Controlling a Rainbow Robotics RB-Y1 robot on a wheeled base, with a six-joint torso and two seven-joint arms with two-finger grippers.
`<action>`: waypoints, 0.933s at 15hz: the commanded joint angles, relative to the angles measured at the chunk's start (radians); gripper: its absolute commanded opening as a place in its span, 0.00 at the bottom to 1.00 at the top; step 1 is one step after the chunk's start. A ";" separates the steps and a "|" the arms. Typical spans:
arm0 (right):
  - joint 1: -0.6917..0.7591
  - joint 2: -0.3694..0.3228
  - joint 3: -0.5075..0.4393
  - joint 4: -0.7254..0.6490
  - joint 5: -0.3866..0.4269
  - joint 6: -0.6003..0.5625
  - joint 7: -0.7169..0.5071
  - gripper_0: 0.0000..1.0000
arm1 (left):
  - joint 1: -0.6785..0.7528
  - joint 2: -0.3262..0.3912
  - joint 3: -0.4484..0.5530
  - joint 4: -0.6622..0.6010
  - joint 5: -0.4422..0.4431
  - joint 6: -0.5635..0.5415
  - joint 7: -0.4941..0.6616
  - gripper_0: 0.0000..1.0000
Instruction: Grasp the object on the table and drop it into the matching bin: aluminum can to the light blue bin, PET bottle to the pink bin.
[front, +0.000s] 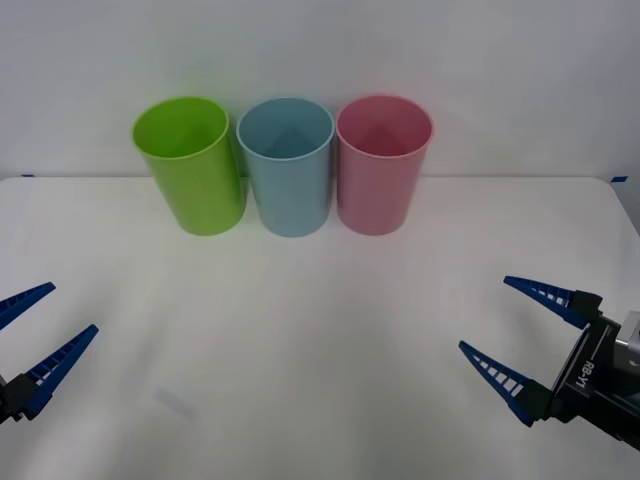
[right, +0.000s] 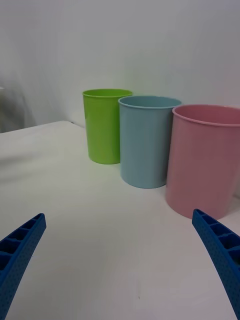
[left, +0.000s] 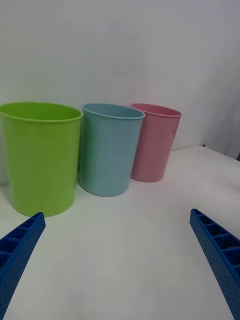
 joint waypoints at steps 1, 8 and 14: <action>0.037 0.003 -0.025 0.003 -0.017 -0.007 0.011 1.00 | 0.000 0.000 0.000 0.000 0.000 0.000 0.000 1.00; 0.124 0.003 -0.071 0.003 -0.040 -0.026 0.019 1.00 | 0.000 0.000 0.000 0.000 0.000 0.000 0.000 1.00; 0.175 0.003 -0.082 0.005 -0.046 -0.027 0.028 1.00 | 0.000 0.000 0.000 0.000 0.000 0.000 0.000 1.00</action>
